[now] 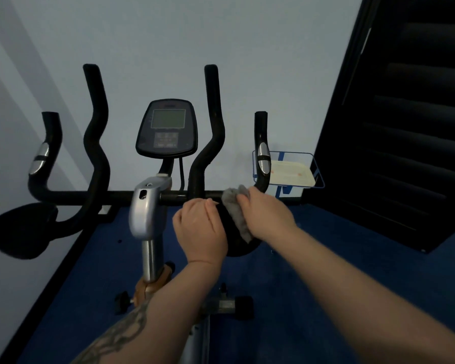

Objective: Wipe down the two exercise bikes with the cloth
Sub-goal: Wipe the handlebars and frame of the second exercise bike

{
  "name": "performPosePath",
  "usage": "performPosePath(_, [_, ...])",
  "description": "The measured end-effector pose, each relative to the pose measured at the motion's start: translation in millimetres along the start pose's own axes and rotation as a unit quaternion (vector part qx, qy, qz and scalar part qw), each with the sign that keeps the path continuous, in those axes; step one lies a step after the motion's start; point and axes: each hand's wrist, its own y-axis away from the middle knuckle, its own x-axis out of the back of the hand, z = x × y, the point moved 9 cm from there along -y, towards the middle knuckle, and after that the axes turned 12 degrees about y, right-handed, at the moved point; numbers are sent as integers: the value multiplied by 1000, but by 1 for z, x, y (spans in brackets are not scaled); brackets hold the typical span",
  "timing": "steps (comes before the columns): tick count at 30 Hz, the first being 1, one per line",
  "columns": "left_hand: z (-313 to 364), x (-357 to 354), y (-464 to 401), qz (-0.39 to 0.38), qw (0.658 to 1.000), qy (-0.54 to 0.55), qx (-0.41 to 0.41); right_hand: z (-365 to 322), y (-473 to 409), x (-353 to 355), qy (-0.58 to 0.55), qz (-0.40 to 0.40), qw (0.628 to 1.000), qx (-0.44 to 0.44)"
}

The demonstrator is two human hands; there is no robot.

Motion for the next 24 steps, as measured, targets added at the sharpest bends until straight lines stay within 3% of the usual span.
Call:
performPosePath(2, [1,-1,0,-7,1000,-1,-2,-6,-7,2,-13,1,1000,4])
performPosePath(4, [0,-2,1,-10,1000,3,-4,1,13,5,-55,87,995,-7])
performPosePath(6, [1,0,2,-5,1000,11,-5,14,46,0,-164,160,973,-16])
performPosePath(9, [0,0,1,4,1000,18,-10,20,67,-14,-298,167,939,-47])
performPosePath(12, [0,1,0,5,1000,8,-15,14,46,-4,-187,148,970,-47])
performPosePath(16, [1,-1,0,-10,1000,-9,-8,4,12,2,-108,44,993,-8])
performPosePath(20, [4,2,2,-11,1000,-10,-15,6,47,2,-80,127,989,3])
performPosePath(24, [-1,1,2,-8,999,-27,-19,11,37,0,-5,84,996,3])
